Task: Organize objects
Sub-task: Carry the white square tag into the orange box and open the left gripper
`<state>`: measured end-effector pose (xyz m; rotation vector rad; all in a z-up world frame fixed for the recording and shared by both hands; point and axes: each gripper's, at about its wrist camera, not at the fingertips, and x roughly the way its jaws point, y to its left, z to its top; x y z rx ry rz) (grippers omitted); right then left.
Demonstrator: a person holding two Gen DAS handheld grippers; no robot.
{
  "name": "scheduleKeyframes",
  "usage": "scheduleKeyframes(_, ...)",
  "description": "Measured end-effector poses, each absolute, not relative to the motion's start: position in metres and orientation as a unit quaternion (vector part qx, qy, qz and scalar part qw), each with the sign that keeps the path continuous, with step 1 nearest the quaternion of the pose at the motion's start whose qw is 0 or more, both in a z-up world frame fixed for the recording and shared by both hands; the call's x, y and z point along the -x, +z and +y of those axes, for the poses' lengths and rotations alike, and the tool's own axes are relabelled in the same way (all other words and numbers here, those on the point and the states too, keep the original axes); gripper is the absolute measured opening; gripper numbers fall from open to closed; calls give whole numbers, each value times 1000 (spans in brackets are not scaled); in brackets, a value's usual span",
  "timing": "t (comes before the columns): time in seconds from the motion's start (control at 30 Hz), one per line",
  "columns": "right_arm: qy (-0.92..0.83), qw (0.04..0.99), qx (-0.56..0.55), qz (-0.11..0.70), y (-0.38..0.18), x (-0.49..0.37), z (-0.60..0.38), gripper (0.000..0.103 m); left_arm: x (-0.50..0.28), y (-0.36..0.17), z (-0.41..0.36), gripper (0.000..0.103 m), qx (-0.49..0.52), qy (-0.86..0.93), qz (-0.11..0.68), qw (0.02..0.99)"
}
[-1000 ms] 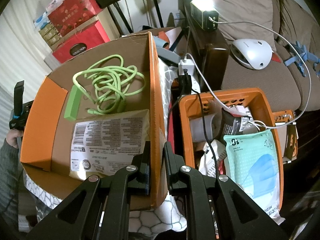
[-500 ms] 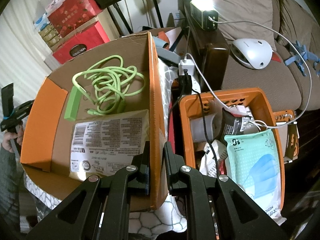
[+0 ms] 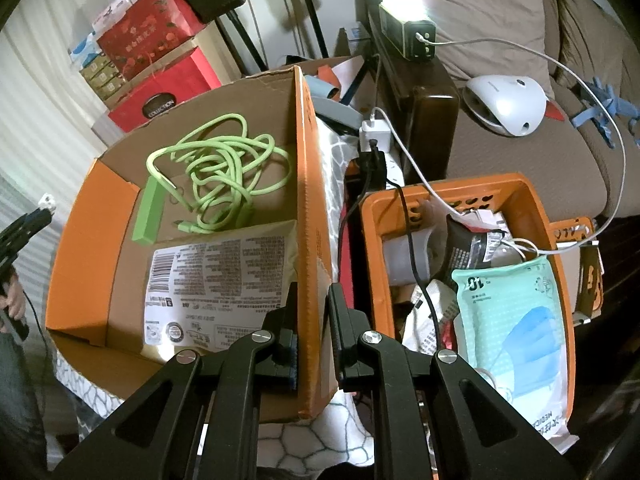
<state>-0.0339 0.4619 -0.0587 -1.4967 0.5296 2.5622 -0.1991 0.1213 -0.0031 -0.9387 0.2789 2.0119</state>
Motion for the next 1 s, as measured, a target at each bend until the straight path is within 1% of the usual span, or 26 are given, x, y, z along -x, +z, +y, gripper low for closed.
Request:
scheduleKeyframes(0.2, 848, 64, 495, 178, -58, 34, 463, 12, 169, -4, 149, 20, 378, 794, 142, 454)
scheduleKeyframes(0.4, 848, 63, 495, 177, -58, 34, 462, 12, 164, -21, 164, 20, 401, 786, 155, 445)
scheduleKeyframes(0.63, 848, 63, 495, 177, -58, 34, 462, 12, 159, -27, 174, 22, 397, 790, 179, 432)
scheduleKeyframes(0.67, 848, 63, 495, 177, -58, 34, 462, 12, 160, -27, 175, 23, 397, 791, 180, 430)
scheduleKeyframes(0.7, 848, 63, 495, 178, -58, 34, 462, 12, 161, -26, 175, 29, 398, 792, 178, 428)
scheduleKeyframes(0.73, 848, 63, 494, 179, -57, 34, 462, 12, 162, -26, 174, 37, 398, 793, 175, 427)
scheduleKeyframes(0.8, 848, 62, 494, 179, -57, 35, 461, 12, 163, -24, 172, 44, 394, 797, 170, 424)
scheduleKeyframes(0.9, 848, 63, 494, 179, -57, 34, 462, 12, 164, -20, 169, 45, 391, 800, 168, 423)
scheduleKeyframes(0.97, 848, 63, 494, 179, -57, 35, 461, 12, 165, -17, 166, 49, 388, 803, 165, 422)
scheduleKeyframes(1.0, 849, 63, 494, 179, -57, 35, 462, 12, 165, -15, 165, 53, 386, 805, 164, 420)
